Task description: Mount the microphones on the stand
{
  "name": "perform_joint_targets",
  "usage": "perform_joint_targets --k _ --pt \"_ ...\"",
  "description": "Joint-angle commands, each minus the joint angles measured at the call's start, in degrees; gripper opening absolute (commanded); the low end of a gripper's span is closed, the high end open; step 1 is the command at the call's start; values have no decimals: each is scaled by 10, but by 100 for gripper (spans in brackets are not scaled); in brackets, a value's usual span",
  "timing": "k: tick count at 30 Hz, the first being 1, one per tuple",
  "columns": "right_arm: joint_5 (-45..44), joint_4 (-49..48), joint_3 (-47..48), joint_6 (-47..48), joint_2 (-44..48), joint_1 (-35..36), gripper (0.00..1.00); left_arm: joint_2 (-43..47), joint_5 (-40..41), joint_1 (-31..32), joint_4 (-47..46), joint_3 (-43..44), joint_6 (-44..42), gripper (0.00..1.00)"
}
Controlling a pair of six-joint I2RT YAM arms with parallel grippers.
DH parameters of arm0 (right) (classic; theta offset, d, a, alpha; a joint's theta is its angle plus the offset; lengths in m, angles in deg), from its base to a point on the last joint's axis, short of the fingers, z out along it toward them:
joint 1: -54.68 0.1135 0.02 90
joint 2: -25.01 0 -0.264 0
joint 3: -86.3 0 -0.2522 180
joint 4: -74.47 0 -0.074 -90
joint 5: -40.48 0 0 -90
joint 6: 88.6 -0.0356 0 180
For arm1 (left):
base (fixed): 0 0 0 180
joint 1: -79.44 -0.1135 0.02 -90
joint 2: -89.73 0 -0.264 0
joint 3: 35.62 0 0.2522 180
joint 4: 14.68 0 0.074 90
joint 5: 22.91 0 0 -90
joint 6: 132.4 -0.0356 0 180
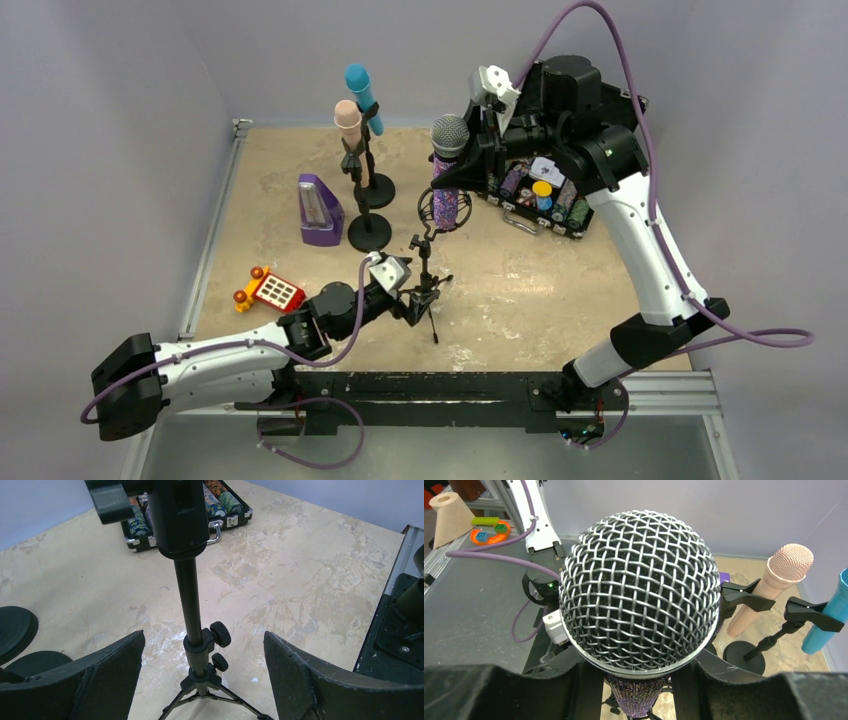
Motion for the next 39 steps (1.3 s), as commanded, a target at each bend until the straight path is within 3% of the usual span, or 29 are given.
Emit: perform_joint_targets --k 1,15,39 --pt "-30 -7 -4 -23 9 5 0 -18 17 -3 -32 37 -23 91" --pt "1 -3 72 -39 41 4 0 14 18 -3 -10 21 -8 91" --pt "-19 -16 163 -45 -45 3 0 33 11 -3 13 18 -5 92"
